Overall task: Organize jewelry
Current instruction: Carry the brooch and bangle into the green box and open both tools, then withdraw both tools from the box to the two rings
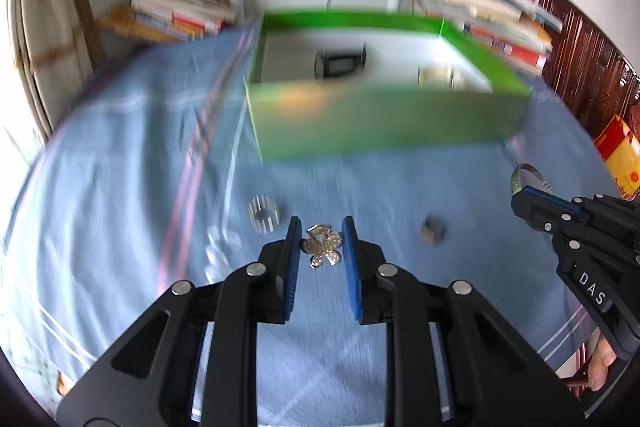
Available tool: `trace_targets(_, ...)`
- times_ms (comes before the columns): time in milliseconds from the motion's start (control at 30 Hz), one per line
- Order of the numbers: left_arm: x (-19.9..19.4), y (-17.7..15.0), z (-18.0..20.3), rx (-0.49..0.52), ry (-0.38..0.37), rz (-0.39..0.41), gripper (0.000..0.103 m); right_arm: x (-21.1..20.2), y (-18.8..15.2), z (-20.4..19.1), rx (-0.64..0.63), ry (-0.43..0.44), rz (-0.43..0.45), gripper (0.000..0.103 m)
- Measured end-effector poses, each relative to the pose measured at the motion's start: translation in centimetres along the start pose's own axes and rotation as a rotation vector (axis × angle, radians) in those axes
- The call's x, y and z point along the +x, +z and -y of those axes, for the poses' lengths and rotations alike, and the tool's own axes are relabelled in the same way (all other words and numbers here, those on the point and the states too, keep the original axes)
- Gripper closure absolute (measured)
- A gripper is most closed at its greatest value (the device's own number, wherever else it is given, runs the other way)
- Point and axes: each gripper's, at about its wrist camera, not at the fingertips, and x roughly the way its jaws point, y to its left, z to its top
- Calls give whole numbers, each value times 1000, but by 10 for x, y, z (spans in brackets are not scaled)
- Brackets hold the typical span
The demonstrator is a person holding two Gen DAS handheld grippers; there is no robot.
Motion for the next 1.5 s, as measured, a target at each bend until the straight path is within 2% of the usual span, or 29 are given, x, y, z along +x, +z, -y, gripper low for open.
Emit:
trace_targets(100,-19,36,-5,12,10,81,82,-17,36,5,-9,-15,94,99)
trace_targets(200,-26,83,-9,26,34,138,82,-12,75,15,10,-19,124,99)
trace_targets(300,-7,117,-10,51,26,109,82,15,104,21,22,-33,106,99)
trace_targets(367,17,131,-10,58,38,77,82,41,113,24,43,0,57,99)
trace_targets(533,67,133,-13,44,48,-7,82,94,113,30,85,27,-48,99)
trace_targets(633,87,133,-16,26,42,-45,82,101,111,29,81,35,-52,97)
trace_targets(667,92,133,-17,20,37,-54,81,101,111,28,78,32,-45,92)
trace_targets(733,99,134,-20,10,24,-60,71,95,110,29,85,22,-29,57)
trace_targets(767,99,134,-21,5,25,-61,63,85,107,31,96,30,-6,53)
trace_targets(900,69,122,-29,-5,14,-18,58,45,83,23,59,77,28,53)
trace_targets(967,48,107,-36,-10,32,12,52,31,60,12,13,104,17,53)
trace_targets(1067,27,72,-47,-14,48,22,51,32,28,-3,-39,89,-32,53)
trace_targets(1233,41,22,-52,-35,44,-76,51,48,-5,-16,-32,113,-116,53)
trace_targets(1300,48,11,-52,-45,22,-99,46,50,-9,-21,-31,123,-124,53)
trace_targets(1400,52,1,-50,-59,23,-104,37,55,-14,-31,-46,124,-139,53)
trace_targets(1500,58,-3,-47,-63,9,-116,35,63,-17,-41,-72,107,-154,53)
